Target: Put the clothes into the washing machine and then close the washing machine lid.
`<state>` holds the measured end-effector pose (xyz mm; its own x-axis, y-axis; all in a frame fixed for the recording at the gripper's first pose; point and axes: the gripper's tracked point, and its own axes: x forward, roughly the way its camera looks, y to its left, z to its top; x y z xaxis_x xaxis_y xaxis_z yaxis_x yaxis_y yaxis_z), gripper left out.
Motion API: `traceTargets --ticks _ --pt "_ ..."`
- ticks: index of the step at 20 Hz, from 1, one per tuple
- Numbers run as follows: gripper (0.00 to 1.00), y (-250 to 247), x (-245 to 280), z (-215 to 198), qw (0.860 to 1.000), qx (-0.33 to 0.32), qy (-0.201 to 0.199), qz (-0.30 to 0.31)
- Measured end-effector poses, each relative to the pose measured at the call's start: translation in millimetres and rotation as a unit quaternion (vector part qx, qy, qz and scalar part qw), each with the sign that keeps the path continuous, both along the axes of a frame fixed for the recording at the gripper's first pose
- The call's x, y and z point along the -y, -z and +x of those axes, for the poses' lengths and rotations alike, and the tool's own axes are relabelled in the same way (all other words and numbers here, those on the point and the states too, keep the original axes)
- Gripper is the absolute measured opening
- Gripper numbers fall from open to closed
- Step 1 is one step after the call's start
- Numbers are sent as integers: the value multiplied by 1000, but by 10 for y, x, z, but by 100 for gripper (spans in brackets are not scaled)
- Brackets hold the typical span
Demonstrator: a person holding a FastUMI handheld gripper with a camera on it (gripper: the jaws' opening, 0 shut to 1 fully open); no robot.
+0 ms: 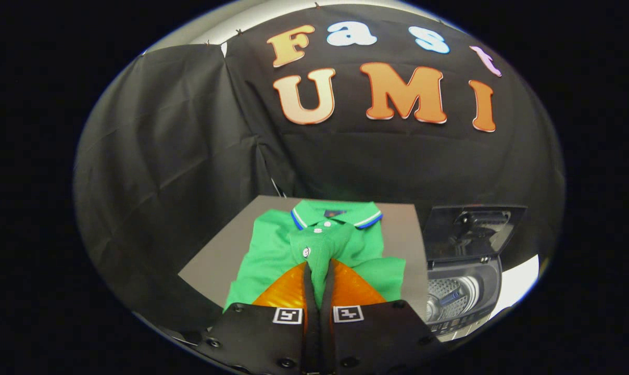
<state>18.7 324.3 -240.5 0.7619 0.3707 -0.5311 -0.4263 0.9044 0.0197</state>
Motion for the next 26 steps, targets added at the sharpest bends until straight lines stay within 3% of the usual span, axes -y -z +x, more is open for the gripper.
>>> traceTargets --ticks 3,5,11,19,26 --pt "8 -400 61 113 999 32 11 13" --pt "8 -589 583 81 998 58 23 18" --pt "8 -1088 1443 320 990 107 84 38" --pt "8 -1088 2819 568 977 120 175 24" --pt "8 -500 3489 813 974 74 213 9"
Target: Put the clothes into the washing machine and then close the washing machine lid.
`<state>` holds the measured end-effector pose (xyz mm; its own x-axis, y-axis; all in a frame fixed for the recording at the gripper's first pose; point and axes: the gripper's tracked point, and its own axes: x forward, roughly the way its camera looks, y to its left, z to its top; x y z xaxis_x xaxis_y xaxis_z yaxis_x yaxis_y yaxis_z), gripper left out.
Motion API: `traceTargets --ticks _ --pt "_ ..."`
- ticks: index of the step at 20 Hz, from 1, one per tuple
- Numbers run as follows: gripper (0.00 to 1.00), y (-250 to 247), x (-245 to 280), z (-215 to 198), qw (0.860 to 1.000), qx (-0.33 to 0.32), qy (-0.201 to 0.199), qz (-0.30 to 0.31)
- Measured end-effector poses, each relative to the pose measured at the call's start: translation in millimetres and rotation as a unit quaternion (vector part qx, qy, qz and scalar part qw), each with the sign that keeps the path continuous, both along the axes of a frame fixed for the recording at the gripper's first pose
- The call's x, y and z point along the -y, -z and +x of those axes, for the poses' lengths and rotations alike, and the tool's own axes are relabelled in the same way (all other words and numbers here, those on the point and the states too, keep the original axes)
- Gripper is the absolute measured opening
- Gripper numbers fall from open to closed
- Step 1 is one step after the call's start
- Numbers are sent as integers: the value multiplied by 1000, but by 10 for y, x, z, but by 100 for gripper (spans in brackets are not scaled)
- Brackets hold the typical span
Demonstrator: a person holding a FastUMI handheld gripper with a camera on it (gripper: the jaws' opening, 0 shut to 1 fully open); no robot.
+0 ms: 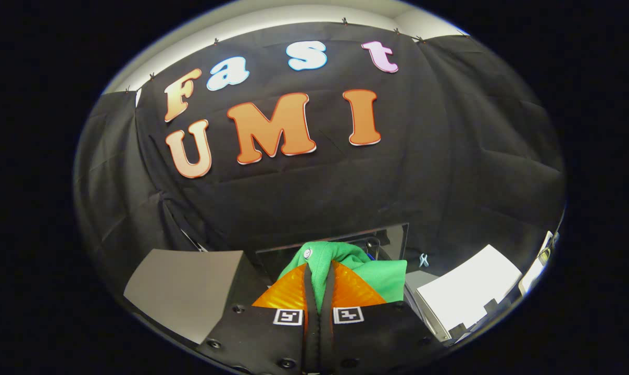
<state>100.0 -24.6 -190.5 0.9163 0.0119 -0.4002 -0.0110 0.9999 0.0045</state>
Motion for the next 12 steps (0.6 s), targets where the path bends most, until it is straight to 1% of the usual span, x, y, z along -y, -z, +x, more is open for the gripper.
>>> traceTargets --ticks 5,12 --pt "8 500 301 191 999 -36 4 -16" --pt "8 1469 673 378 994 -104 10 -28"
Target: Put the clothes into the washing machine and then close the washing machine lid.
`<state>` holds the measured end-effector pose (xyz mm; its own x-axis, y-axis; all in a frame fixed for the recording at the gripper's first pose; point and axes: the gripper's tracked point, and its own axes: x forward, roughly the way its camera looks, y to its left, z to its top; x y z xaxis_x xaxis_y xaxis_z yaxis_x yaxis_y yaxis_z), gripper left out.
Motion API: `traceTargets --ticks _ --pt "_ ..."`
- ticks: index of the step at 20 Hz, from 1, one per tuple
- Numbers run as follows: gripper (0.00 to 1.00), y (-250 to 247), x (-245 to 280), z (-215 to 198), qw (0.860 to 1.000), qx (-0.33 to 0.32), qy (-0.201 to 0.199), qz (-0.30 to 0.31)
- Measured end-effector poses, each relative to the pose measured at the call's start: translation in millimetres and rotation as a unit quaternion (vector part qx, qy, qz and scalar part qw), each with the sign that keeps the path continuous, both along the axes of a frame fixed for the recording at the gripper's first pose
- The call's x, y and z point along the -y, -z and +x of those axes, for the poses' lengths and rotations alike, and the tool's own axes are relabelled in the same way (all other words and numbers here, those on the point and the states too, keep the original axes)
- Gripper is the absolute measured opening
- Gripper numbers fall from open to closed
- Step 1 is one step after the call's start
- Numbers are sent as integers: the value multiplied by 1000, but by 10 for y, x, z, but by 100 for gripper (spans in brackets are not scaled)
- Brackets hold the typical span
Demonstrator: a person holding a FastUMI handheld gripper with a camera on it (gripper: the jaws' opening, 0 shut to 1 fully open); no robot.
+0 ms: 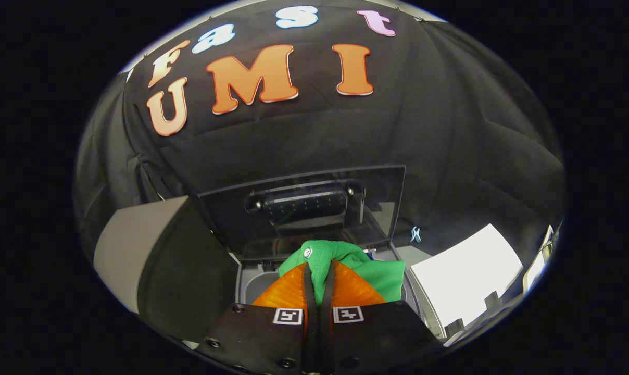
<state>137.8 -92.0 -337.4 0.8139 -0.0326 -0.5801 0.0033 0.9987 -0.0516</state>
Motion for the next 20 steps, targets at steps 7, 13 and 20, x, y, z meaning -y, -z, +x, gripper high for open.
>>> traceTargets --ticks 7,13,20 --pt "8 1130 176 4 997 -81 -7 -1" --pt "8 1696 221 21 993 -113 -18 -9" --pt "8 2076 258 116 990 -139 -11 -20"
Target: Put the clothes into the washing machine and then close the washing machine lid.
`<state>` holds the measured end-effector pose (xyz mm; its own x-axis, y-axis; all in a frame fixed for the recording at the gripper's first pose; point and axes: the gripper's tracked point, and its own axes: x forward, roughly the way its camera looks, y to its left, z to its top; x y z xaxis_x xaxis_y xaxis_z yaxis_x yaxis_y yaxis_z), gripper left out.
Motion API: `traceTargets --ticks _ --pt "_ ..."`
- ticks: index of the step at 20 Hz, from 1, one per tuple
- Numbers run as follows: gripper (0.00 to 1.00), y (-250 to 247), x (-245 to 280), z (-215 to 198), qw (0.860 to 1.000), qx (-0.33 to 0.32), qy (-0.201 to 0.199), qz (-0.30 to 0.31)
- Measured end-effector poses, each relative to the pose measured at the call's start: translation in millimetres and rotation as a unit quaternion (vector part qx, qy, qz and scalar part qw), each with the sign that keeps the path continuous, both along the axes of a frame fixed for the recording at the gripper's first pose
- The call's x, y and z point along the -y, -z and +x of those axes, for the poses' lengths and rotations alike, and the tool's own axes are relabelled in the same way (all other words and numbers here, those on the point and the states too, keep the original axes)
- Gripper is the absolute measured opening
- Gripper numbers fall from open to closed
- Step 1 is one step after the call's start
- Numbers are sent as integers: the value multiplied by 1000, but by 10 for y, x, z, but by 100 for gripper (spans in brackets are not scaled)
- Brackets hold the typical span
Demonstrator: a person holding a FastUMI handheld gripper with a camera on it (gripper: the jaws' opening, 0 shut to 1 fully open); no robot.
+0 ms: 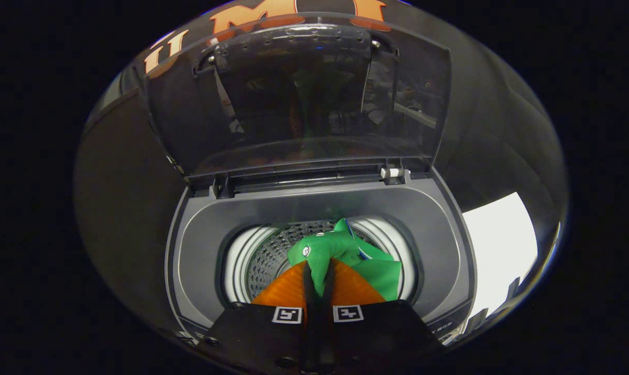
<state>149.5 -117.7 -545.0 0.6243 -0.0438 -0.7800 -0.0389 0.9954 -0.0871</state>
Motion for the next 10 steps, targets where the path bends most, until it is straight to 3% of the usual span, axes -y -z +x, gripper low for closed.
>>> traceTargets --ticks 10 --pt "12 519 130 -136 995 -92 32 -11"
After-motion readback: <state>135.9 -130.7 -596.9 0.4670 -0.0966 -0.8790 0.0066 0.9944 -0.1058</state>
